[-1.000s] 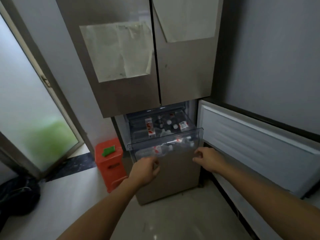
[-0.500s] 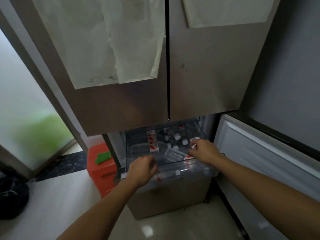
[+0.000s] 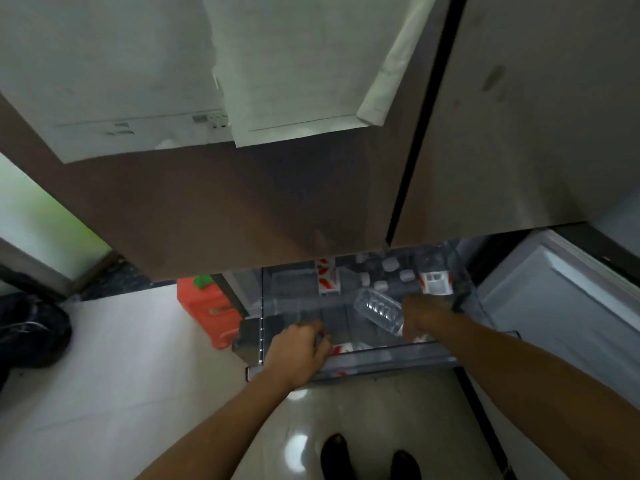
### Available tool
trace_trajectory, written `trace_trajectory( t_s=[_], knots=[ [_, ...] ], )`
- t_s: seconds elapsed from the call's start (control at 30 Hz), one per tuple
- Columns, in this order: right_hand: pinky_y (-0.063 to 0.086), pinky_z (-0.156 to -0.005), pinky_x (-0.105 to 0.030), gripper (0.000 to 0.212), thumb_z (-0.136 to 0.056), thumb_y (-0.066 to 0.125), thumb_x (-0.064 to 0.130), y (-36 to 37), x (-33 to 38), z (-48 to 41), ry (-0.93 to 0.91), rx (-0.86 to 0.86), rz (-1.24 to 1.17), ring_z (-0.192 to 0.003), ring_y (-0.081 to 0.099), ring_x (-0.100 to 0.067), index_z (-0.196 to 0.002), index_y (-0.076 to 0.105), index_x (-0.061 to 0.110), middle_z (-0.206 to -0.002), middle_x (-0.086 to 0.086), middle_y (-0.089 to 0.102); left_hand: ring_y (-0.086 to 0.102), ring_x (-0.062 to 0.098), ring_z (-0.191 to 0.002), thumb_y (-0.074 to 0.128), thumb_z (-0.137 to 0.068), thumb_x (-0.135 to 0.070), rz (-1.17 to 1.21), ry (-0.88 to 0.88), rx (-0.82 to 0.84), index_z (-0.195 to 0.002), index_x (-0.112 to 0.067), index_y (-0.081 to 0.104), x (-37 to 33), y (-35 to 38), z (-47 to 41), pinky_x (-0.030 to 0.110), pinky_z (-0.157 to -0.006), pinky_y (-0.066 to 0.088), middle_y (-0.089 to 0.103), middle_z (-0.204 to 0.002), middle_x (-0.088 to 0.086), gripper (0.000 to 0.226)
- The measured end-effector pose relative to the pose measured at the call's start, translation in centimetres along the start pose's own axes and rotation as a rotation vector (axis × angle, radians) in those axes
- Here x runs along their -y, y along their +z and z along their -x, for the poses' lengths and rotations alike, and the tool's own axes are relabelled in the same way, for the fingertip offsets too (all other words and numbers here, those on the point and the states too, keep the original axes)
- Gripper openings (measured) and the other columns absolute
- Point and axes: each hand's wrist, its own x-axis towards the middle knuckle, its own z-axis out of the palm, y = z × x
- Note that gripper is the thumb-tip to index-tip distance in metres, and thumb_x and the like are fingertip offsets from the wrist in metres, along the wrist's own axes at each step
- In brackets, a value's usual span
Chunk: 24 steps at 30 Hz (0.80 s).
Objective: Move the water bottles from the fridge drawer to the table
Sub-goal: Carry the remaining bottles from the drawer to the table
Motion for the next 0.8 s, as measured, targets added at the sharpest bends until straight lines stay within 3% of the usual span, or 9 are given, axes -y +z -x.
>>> trace_trajectory(
  t_s=[0.13, 0.27, 0.43, 0.53, 0.6, 0.67, 0.73, 0.8],
  knots=[
    [0.046, -0.071, -0.026, 0.04, -0.061, 0.075, 0.051, -1.1, 0.4, -0.3, -0.018, -0.07, 0.061, -0.077, 0.059, -0.017, -0.086, 0.057, 0.024, -0.08, 0.005, 0.059, 0.063, 0.029, -0.089, 0.047, -0.091, -0.039, 0.008, -0.044, -0.015, -0.097, -0.02, 0.06, 0.2, 0.0, -0.1, 0.035, -0.072, 0.047, 0.07, -0.092, 0.006, 0.024],
    [0.042, -0.063, -0.027, 0.049, -0.055, 0.074, 0.057, -1.6, -0.1, -0.4, -0.09, -0.145, -0.015, -0.076, 0.06, -0.018, -0.089, 0.062, 0.024, -0.084, 0.003, 0.064, 0.064, 0.026, -0.084, 0.047, -0.09, -0.039, 0.009, -0.08, -0.044, -0.094, -0.021, 0.06, 0.1, -0.1, -0.3, 0.034, -0.07, 0.049, 0.069, -0.091, 0.005, 0.022],
    [0.043, -0.062, -0.028, 0.053, -0.062, 0.063, 0.067, -3.1, -1.1, 0.6, -0.147, -0.189, -0.22, -0.077, 0.059, -0.018, -0.093, 0.062, 0.025, -0.094, 0.0, 0.064, 0.064, 0.02, -0.078, 0.05, -0.091, -0.036, -0.005, -0.118, -0.064, -0.093, -0.022, 0.06, -0.1, -0.1, -0.2, 0.031, -0.069, 0.049, 0.068, -0.084, 0.002, 0.018],
    [0.046, -0.068, -0.031, 0.056, -0.071, 0.058, 0.065, -4.6, -1.7, 1.5, -0.174, -0.118, -0.257, -0.088, 0.061, -0.022, -0.098, 0.063, 0.017, -0.105, -0.002, 0.064, 0.065, 0.021, -0.081, 0.05, -0.09, -0.04, -0.026, -0.157, -0.032, -0.096, -0.025, 0.06, 0.0, 0.0, -0.5, 0.037, -0.074, 0.053, 0.068, -0.087, 0.003, 0.02],
    [0.049, -0.086, -0.035, 0.06, -0.079, 0.058, 0.058, -5.3, -2.6, 2.1, -0.179, -0.037, -0.347, -0.106, 0.059, -0.025, -0.118, 0.059, 0.013, -0.123, -0.004, 0.057, 0.065, 0.021, -0.083, 0.05, -0.089, -0.041, -0.038, -0.177, -0.002, -0.097, -0.025, 0.06, -0.2, 0.1, -0.9, 0.038, -0.077, 0.054, 0.068, -0.092, 0.004, 0.02],
    [0.047, -0.096, -0.037, 0.059, -0.08, 0.061, 0.051, -5.6, -3.9, 2.3, -0.197, 0.02, -0.401, -0.11, 0.056, -0.024, -0.126, 0.055, 0.014, -0.125, -0.004, 0.055, 0.064, 0.021, -0.089, 0.051, -0.089, -0.04, -0.058, -0.179, 0.041, -0.101, -0.024, 0.059, -0.7, 0.4, -1.5, 0.038, -0.08, 0.053, 0.066, -0.098, 0.003, 0.021],
    [0.049, -0.095, -0.038, 0.066, -0.07, 0.064, 0.055, -5.5, -5.4, 2.3, -0.199, 0.046, -0.414, -0.105, 0.058, -0.02, -0.124, 0.057, 0.018, -0.124, -0.003, 0.058, 0.062, 0.019, -0.092, 0.054, -0.089, -0.038, -0.069, -0.174, 0.111, -0.103, -0.023, 0.058, -1.6, 0.6, -2.3, 0.036, -0.082, 0.051, 0.064, -0.102, 0.002, 0.021],
    [0.052, -0.08, -0.031, 0.061, -0.067, 0.064, 0.058, -5.5, -6.9, 2.8, -0.181, 0.094, -0.356, -0.094, 0.059, -0.018, -0.113, 0.059, 0.017, -0.111, -0.001, 0.061, 0.061, 0.017, -0.091, 0.057, -0.088, -0.035, -0.041, -0.168, 0.191, -0.099, -0.024, 0.059, -2.6, 0.8, -3.4, 0.035, -0.082, 0.051, 0.065, -0.101, 0.001, 0.016]
  ],
)
